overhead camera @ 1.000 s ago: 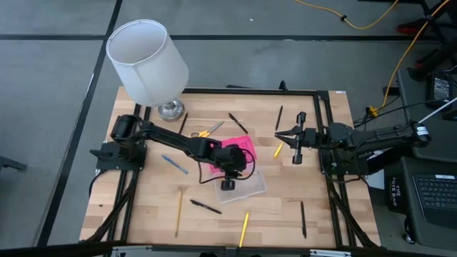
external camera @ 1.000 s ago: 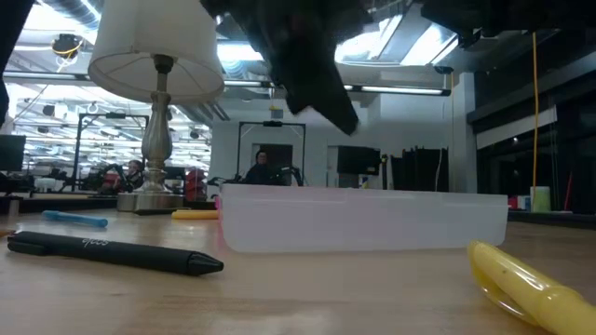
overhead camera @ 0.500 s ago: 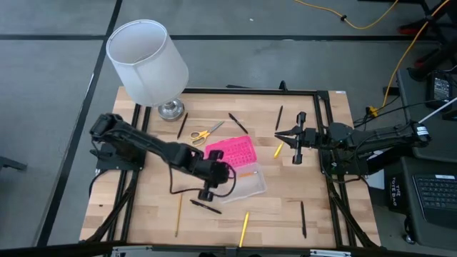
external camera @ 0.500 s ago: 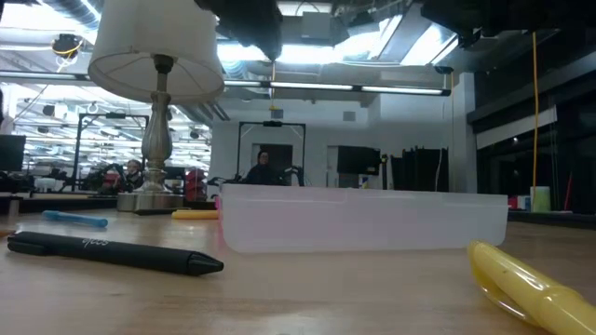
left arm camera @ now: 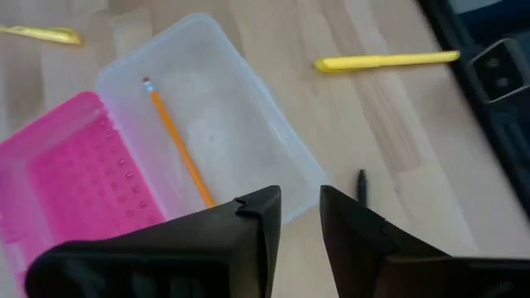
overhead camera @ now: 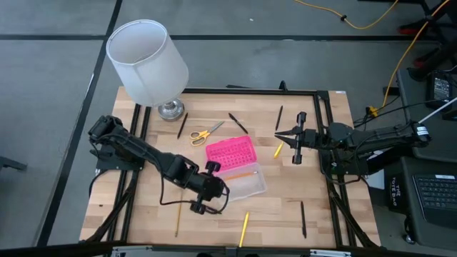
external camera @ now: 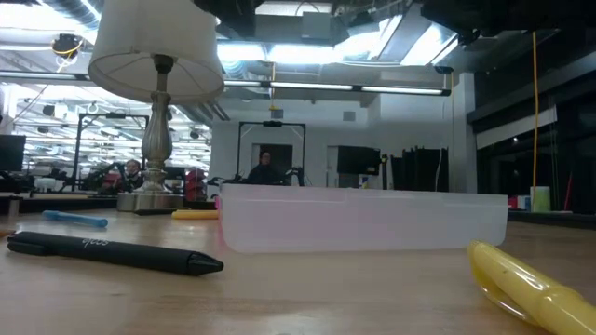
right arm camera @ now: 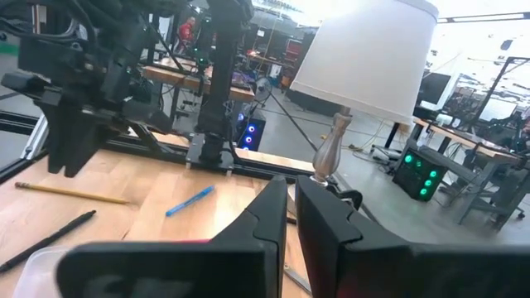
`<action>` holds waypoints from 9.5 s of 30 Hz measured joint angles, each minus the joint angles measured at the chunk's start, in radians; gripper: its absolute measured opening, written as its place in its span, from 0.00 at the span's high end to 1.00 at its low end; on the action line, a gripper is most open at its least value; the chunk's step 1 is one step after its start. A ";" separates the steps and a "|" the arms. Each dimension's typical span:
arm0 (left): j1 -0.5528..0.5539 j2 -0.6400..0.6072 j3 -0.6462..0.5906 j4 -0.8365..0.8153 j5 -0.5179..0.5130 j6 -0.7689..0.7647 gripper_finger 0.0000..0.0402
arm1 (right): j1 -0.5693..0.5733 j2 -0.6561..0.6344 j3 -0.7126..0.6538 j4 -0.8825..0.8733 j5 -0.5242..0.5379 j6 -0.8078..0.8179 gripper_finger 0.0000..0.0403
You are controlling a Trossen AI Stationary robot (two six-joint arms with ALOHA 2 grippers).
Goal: Pick & place school supplies into a supply box
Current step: Put the black pen into the pink supply box, then put the yellow pen into the pink supply box
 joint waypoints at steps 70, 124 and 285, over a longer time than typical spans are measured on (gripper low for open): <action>-0.122 0.191 -0.146 0.112 0.034 -0.272 0.64 | -0.037 0.000 0.000 -0.209 0.026 0.215 0.91; -0.143 0.178 -0.146 0.084 0.163 -0.272 0.97 | -0.036 0.000 0.000 -0.255 -0.009 0.238 0.91; 0.146 0.087 -0.144 0.416 -0.060 -0.087 0.89 | -0.036 0.000 0.000 -0.256 -0.025 0.266 0.91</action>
